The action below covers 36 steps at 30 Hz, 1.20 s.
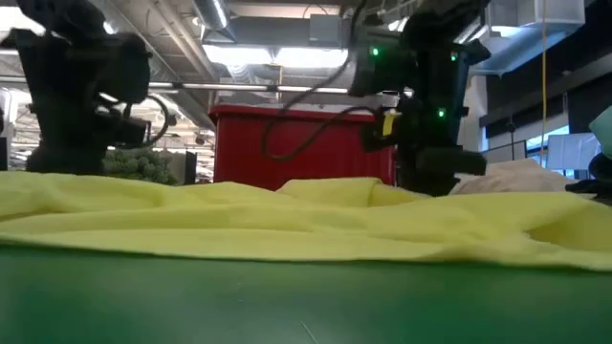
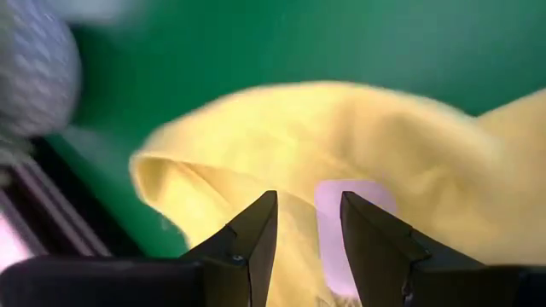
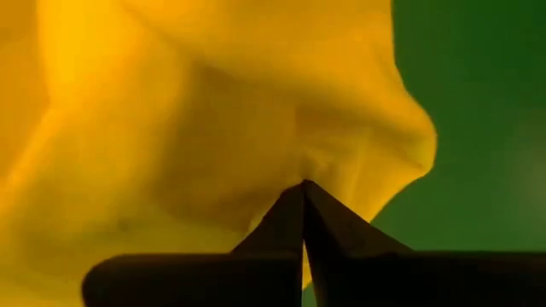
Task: Fold Laundry from Bin
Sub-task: Fold the yellow shirt
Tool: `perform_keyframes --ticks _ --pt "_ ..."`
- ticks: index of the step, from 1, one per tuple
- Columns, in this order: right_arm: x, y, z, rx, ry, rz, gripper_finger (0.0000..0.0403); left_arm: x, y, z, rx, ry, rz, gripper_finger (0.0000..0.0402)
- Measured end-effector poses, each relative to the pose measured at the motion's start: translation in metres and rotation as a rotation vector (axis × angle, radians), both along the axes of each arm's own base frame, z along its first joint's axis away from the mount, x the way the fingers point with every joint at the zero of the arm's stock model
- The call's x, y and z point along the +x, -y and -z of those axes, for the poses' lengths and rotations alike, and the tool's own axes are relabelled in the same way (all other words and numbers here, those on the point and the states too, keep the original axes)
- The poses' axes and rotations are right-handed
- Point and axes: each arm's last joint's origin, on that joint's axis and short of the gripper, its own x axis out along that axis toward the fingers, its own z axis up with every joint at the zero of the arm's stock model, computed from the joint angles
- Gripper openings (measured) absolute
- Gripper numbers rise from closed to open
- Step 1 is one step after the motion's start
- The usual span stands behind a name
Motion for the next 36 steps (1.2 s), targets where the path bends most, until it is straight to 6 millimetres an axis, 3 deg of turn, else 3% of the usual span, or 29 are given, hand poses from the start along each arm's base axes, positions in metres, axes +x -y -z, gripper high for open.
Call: perform_keyframes --ticks 7,14,18,26,31,36 --pt "-0.016 0.034 0.004 -0.085 -0.116 0.179 0.0008 0.001 -0.018 0.008 -0.052 0.050 -0.236 0.0125" --pt "-0.020 0.051 0.004 -0.104 -0.138 0.236 0.0009 -0.006 -0.033 0.011 -0.023 -0.017 -0.382 0.0111" --pt "-0.019 0.051 -0.001 -0.103 -0.104 0.229 0.0009 -0.003 -0.036 0.005 0.007 0.003 -0.371 0.0100" --pt "-0.027 0.050 -0.038 -0.099 0.023 0.236 0.0009 0.026 -0.029 -0.050 0.103 0.154 -0.253 0.0096" --pt "-0.025 0.034 -0.059 -0.078 0.173 0.184 0.0010 0.041 -0.006 -0.072 0.082 0.236 -0.100 0.0096" --pt "-0.015 0.000 -0.063 0.025 0.264 -0.004 0.0010 0.052 0.026 -0.073 0.026 0.348 0.108 0.0096"
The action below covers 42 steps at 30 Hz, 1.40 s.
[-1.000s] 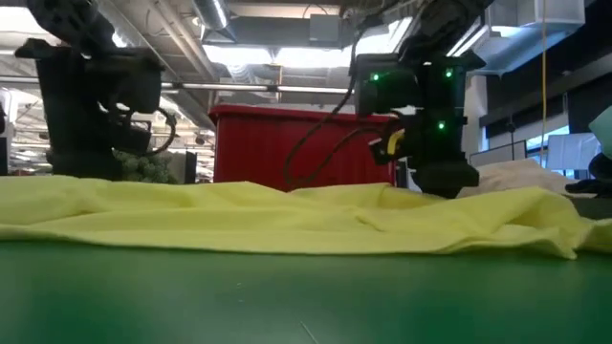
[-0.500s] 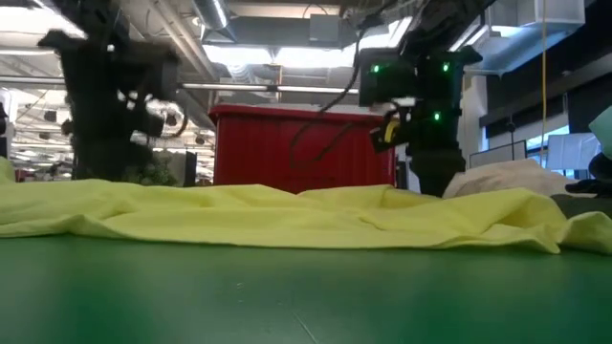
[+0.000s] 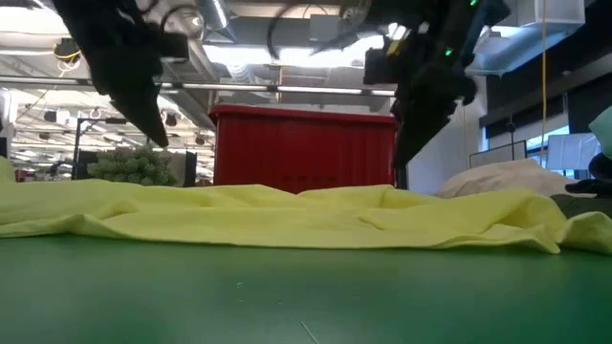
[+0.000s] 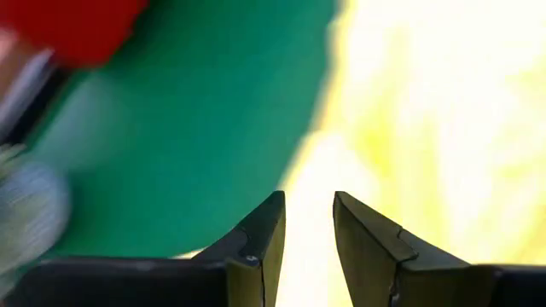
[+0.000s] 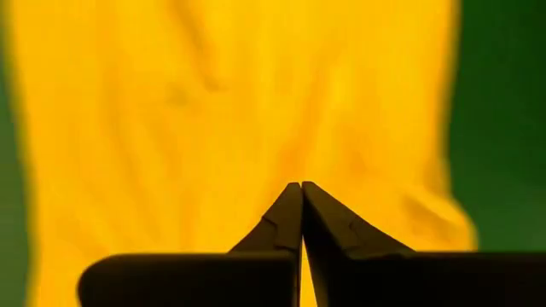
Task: Fold Laundry from Bin
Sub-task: Fold the yellow shirt
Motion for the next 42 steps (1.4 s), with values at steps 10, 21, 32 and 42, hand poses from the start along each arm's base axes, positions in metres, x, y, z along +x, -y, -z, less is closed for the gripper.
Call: perform_keyframes --ticks 10,21,32,42 --pt "-0.022 -0.053 0.005 -0.063 -0.132 -0.097 0.0010 0.023 0.060 0.030 -0.025 0.114 0.259 0.0096" --pt "-0.042 -0.080 0.007 -0.038 -0.227 -0.053 0.0108 0.024 0.066 0.085 -0.094 -0.191 0.184 0.0096" --pt "-0.032 -0.086 0.023 -0.113 -0.197 -0.004 0.0208 -0.012 0.054 0.082 -0.052 -0.428 -0.117 0.0096" --pt "-0.027 -0.105 0.024 -0.070 -0.096 -0.062 0.0200 -0.011 0.056 0.078 0.001 -0.391 -0.098 0.0096"
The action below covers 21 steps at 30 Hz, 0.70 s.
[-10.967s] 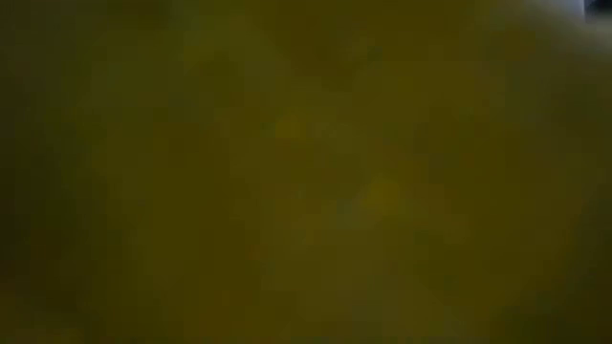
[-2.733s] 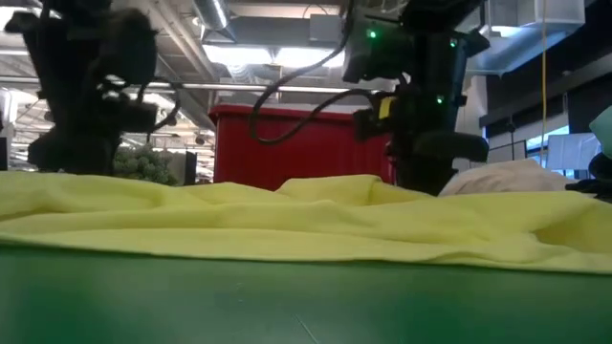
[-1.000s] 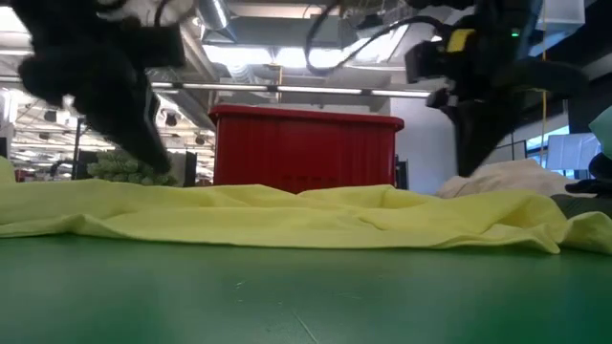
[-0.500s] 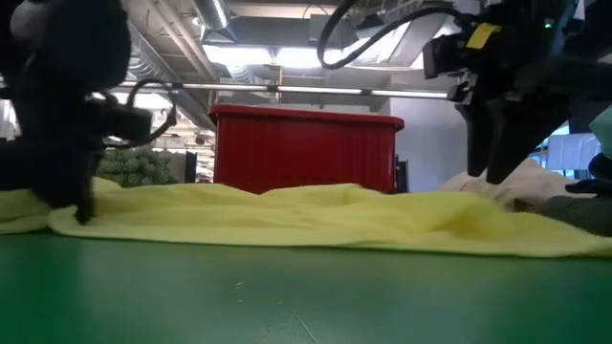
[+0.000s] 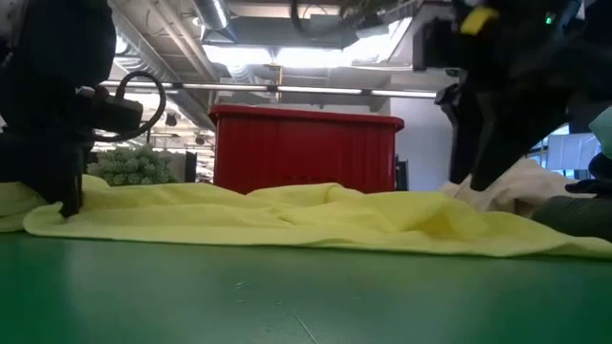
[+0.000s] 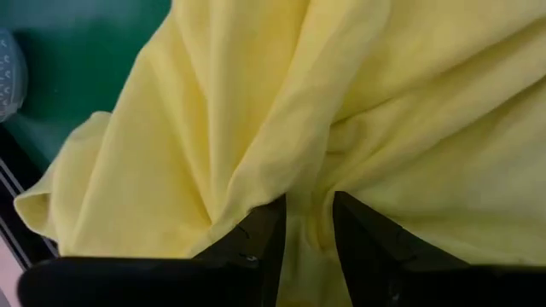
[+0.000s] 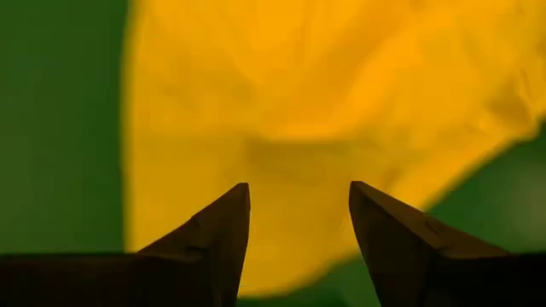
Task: Fold Laundry from Bin
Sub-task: Fold the yellow shirt
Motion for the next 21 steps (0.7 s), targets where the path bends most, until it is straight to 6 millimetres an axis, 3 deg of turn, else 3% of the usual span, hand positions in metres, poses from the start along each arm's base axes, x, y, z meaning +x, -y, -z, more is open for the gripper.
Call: perform_keyframes --ticks 5,8,14,21 --pt "0.005 -0.016 -0.003 0.028 0.134 0.005 0.0200 0.000 0.000 0.000 0.002 0.014 -0.016 0.0096" --pt "0.004 -0.018 0.002 -0.019 0.128 0.016 0.0200 0.001 0.000 0.000 -0.001 0.022 -0.019 0.0096" --pt "-0.007 0.003 0.011 -0.198 -0.050 0.062 0.0200 0.000 0.003 0.001 -0.045 -0.005 -0.010 0.0096" --pt "0.003 0.025 0.020 -0.169 -0.043 0.052 0.0200 -0.001 0.007 0.001 -0.057 0.004 0.013 0.0096"
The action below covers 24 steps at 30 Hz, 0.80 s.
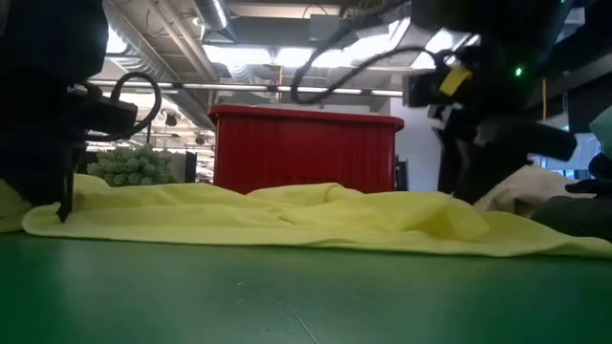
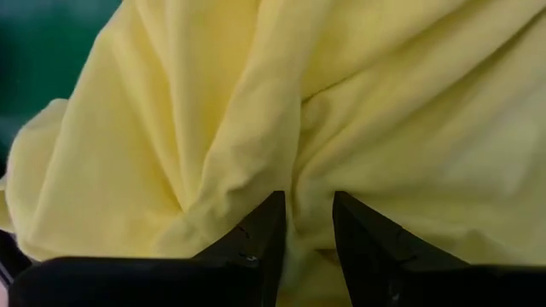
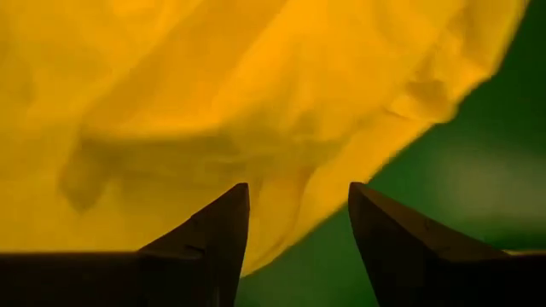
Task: Fold Laundry from Bin
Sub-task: Fold the yellow shirt
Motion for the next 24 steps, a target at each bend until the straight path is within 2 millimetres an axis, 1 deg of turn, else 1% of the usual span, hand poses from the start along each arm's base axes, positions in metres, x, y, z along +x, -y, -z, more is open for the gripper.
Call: perform_keyframes --ticks 4,8,14,17,20,22,24 --pt "-0.002 0.013 0.011 0.036 -0.040 0.005 0.0200 0.000 0.003 0.000 -0.008 0.014 0.011 0.0096" --pt "-0.005 0.027 0.020 0.008 -0.060 0.031 0.0200 0.001 0.006 0.001 -0.016 0.032 0.023 0.0096" --pt "-0.006 0.053 0.023 -0.081 -0.033 0.208 0.0198 0.000 0.010 0.001 -0.015 0.046 0.041 0.0096" --pt "-0.010 0.063 0.022 -0.098 -0.060 0.290 0.0187 -0.001 0.012 0.001 -0.015 0.048 0.050 0.0096" --pt "-0.016 0.066 0.022 -0.097 -0.111 0.334 0.0169 -0.002 0.014 0.001 -0.015 0.054 0.045 0.0096" --pt "-0.019 0.065 0.023 -0.072 -0.151 0.336 0.0156 -0.003 0.015 0.001 -0.014 0.054 0.047 0.0096" --pt "-0.021 0.060 0.023 -0.030 -0.177 0.322 0.0146 -0.003 0.015 0.001 -0.010 0.057 0.052 0.0096"
